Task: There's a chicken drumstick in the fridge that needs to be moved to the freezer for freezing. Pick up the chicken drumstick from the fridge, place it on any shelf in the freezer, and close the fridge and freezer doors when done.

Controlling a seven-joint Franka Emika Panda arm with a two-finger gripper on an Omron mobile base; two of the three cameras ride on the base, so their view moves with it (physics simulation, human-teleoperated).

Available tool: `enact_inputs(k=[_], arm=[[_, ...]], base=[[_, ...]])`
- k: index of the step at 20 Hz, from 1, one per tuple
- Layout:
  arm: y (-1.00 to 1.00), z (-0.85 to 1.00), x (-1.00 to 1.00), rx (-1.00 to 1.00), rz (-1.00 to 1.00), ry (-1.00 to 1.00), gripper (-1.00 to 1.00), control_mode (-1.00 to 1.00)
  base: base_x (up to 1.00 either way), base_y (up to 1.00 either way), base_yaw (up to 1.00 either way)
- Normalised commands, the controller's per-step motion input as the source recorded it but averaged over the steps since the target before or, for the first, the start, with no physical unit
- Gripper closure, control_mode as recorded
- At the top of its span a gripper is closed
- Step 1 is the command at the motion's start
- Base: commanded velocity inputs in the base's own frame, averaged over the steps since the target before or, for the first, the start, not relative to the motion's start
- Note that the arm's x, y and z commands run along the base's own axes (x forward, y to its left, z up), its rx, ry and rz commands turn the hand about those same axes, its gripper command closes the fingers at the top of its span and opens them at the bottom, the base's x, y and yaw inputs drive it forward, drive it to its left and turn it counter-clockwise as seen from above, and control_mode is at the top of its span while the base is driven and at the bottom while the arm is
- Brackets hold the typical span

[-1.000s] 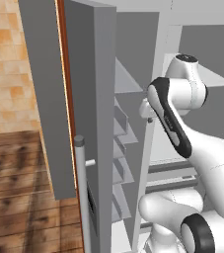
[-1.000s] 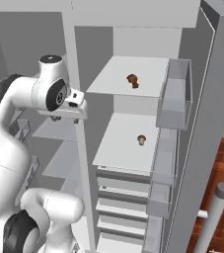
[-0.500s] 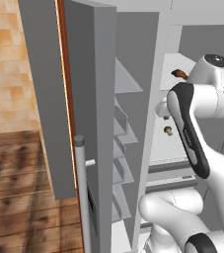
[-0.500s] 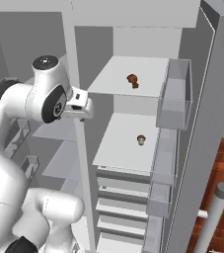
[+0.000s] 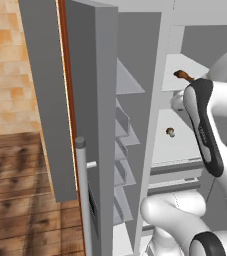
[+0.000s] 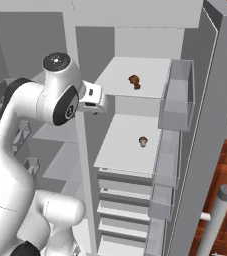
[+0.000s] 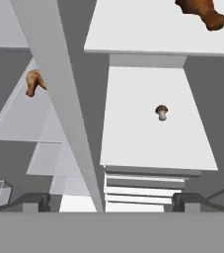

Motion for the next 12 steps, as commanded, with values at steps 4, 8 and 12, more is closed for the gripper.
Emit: enact_inputs(k=[4,8,12], arm=[[-0.55,0.22,0.28,0.00,0.02,-0.02,-1.00,-1.00],[-0.47,0.06,0.36,0.00,0.05,-0.05,-1.00,-1.00],[-0.39,0.02,0.43,0.00,0.03,-0.06,-1.00,-1.00]], base=[[0.00,0.00,0.00],[0.00,0.00,0.00],[0.00,0.00,0.00]])
